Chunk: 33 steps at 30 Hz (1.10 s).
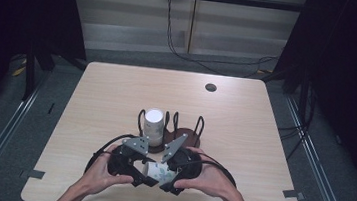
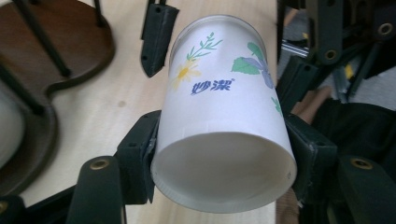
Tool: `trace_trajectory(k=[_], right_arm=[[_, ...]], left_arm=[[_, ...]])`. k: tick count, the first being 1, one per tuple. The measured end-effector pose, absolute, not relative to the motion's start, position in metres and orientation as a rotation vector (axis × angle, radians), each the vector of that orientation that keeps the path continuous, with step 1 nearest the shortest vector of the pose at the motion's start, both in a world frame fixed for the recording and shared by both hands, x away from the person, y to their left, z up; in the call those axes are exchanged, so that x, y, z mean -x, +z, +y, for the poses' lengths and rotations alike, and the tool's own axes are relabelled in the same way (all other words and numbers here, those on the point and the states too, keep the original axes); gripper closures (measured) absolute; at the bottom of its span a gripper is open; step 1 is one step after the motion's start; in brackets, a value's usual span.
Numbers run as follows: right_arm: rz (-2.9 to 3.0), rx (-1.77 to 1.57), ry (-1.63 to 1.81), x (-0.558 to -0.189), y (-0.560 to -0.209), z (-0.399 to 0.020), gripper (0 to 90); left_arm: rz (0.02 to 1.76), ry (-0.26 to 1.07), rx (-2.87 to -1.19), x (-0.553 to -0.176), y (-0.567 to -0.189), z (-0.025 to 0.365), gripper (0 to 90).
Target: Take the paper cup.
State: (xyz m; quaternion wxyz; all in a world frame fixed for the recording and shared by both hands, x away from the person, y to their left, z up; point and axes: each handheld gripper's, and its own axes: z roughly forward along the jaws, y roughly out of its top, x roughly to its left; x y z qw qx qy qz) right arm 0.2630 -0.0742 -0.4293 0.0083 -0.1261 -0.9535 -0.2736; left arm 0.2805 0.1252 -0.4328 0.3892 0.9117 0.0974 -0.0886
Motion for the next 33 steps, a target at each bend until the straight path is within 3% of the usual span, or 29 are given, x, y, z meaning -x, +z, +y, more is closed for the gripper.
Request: trace_trajectory(k=[33], right_arm=[[-2.793, 0.707, -1.231, -0.258, -0.436, -0.121, 13.9]], left_arm=[[0.34, -0.133, -2.116, -0.282, -0.435, 0.147, 36.8]])
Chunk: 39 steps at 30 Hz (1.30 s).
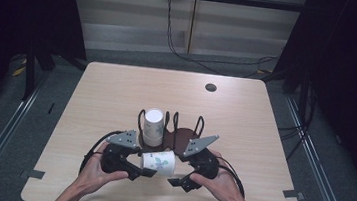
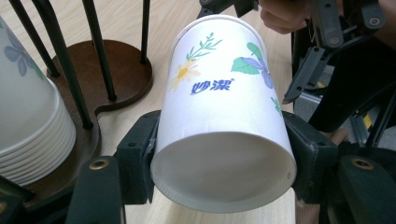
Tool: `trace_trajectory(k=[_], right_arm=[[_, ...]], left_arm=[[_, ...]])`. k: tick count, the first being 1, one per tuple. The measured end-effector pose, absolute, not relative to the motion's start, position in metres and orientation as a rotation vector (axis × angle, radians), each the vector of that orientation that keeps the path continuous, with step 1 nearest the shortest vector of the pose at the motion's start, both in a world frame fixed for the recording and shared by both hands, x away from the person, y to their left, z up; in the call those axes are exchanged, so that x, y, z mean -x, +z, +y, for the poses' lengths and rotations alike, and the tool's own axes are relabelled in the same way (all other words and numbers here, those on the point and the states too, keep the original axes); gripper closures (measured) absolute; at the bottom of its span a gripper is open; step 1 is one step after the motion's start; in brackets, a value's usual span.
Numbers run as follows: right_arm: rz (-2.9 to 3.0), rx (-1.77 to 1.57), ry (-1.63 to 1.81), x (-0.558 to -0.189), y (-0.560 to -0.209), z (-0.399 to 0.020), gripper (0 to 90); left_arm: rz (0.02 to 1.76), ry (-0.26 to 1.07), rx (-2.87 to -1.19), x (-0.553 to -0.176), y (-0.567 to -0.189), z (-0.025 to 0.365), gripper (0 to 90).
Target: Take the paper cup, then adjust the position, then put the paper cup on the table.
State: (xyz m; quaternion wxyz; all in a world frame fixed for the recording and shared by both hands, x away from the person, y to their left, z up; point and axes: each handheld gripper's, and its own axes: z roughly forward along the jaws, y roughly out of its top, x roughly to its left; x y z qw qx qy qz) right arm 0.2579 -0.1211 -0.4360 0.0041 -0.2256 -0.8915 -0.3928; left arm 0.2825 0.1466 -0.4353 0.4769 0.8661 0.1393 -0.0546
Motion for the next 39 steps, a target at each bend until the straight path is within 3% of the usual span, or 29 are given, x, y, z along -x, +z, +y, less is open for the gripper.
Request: trace_trajectory(k=[39], right_arm=[[-2.5, 0.68, -1.685, -0.255, -0.435, -0.141, 14.3]], left_arm=[[0.284, -0.153, -1.947, -0.274, -0.433, 0.148, 36.4]])
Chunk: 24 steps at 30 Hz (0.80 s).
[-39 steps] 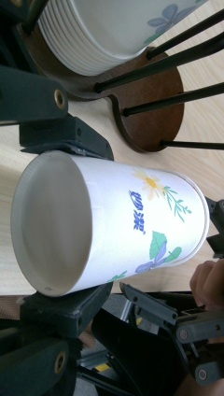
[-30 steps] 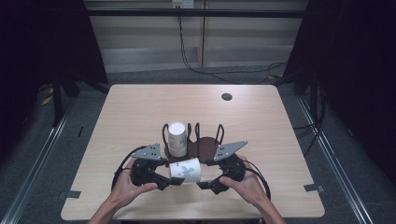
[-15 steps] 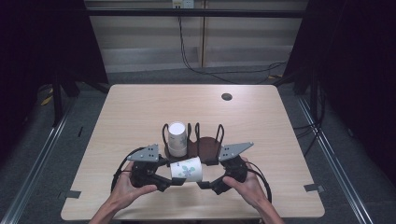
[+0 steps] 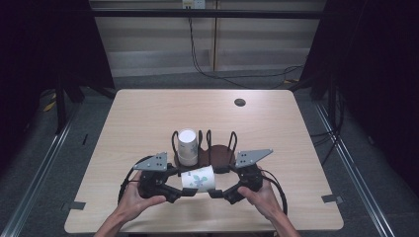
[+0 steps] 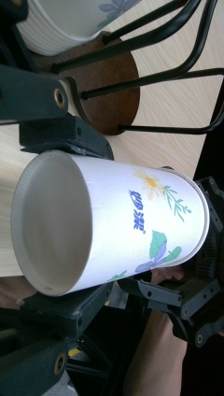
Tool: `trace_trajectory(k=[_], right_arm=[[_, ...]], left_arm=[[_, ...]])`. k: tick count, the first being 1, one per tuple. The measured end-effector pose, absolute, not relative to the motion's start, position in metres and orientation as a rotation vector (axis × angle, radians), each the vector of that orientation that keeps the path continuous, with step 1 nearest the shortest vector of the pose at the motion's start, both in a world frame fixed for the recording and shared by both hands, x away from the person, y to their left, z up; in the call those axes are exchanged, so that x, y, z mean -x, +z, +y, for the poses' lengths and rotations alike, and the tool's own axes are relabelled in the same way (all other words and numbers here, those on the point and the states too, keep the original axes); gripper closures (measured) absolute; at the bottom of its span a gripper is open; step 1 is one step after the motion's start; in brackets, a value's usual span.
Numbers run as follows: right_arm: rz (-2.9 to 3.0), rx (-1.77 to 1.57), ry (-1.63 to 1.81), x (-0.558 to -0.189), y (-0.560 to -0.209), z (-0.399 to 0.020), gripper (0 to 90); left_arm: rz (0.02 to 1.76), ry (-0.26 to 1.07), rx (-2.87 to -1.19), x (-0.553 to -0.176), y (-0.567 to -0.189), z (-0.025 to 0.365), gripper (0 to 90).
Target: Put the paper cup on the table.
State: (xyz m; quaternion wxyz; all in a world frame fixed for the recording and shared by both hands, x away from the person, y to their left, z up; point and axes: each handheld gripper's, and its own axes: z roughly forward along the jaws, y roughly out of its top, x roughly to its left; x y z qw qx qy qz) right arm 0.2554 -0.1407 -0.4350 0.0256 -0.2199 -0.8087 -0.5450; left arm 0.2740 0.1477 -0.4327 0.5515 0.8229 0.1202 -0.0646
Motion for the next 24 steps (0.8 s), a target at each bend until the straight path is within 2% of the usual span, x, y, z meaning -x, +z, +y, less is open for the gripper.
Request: trace_trajectory(k=[11, 14, 24], right_arm=[[-2.467, 0.627, -1.709, -0.2549, -0.4352, -0.1368, 15.6], [-2.439, 0.61, -1.739, -0.2562, -0.434, -0.139, 21.8], [-2.397, 0.585, -1.763, -0.2569, -0.4348, -0.1367, 21.3]], left_arm=[[0.253, -0.161, -1.95, -0.2692, -0.4301, 0.1428, 36.3], [0.251, -0.168, -1.949, -0.2693, -0.4307, 0.1418, 36.2], [0.243, -0.186, -1.928, -0.269, -0.4279, 0.1408, 36.2]])
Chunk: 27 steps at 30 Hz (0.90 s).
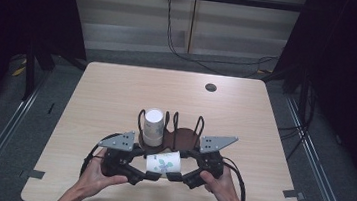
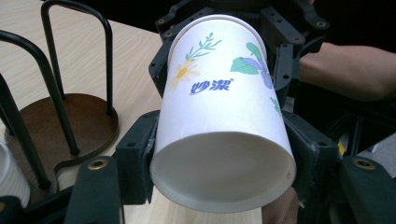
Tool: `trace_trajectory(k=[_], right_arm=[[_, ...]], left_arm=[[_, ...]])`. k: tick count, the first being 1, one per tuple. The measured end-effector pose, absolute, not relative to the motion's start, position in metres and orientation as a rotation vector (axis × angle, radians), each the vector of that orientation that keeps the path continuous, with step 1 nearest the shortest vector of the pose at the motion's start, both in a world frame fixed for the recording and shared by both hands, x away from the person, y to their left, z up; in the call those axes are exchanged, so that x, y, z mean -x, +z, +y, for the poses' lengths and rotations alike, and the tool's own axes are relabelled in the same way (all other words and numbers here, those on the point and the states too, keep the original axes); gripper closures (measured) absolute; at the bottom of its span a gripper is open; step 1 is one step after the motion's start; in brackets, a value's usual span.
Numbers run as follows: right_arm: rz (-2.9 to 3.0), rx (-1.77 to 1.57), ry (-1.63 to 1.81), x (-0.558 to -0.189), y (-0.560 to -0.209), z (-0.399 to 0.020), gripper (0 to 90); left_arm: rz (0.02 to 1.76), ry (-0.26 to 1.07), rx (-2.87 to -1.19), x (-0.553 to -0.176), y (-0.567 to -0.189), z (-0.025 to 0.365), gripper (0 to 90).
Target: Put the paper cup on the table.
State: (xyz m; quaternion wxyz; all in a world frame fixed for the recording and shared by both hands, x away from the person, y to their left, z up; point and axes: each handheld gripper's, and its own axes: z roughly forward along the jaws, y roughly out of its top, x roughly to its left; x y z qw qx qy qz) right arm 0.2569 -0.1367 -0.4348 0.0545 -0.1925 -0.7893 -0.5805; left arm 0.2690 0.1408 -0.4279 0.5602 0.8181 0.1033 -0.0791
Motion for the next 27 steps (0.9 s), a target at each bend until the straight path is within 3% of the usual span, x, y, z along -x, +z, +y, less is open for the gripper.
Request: trace_trajectory(k=[27], right_arm=[[-2.353, 0.538, -1.783, -0.2612, -0.4344, -0.1443, 31.8]], left_arm=[[0.269, -0.227, -1.916, -0.2747, -0.4311, 0.1408, 33.6]])
